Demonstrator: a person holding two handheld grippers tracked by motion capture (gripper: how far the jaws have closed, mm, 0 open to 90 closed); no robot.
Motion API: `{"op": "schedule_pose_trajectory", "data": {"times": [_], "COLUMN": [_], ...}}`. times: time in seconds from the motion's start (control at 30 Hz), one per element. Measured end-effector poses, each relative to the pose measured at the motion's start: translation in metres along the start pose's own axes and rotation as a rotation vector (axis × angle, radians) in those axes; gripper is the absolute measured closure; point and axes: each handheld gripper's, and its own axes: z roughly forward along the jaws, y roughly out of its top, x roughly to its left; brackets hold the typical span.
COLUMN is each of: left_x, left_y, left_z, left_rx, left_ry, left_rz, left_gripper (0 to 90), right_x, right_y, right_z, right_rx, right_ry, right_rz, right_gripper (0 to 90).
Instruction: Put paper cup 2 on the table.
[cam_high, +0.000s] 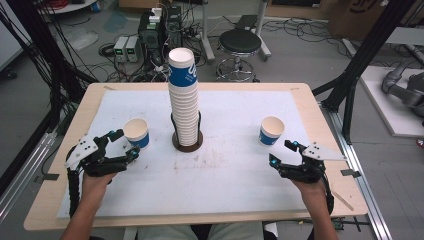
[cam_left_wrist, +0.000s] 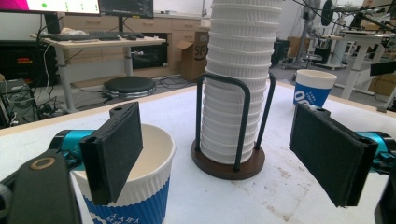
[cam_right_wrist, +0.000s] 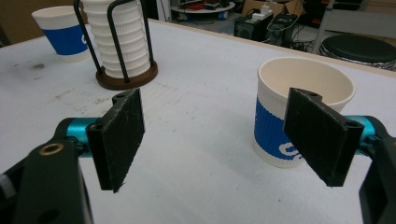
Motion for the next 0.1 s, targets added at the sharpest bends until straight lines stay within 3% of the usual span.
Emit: {"op": "schedule_pose_trajectory", "data": {"times": [0.1], "left_x": [0.0007], "left_y": [-0.0001], "left_z": [-0.0002], "left_rx": [-0.002], "left_ry": [0.003], "left_rz": [0.002], "left_gripper": [17.3], "right_x": [-0.0002], "right_y": [-0.0001], "right_z": [-0.0002], "right_rx": [0.001], "right_ry": [0.000], "right_rz": [0.002], "right_gripper": [21.2]}}
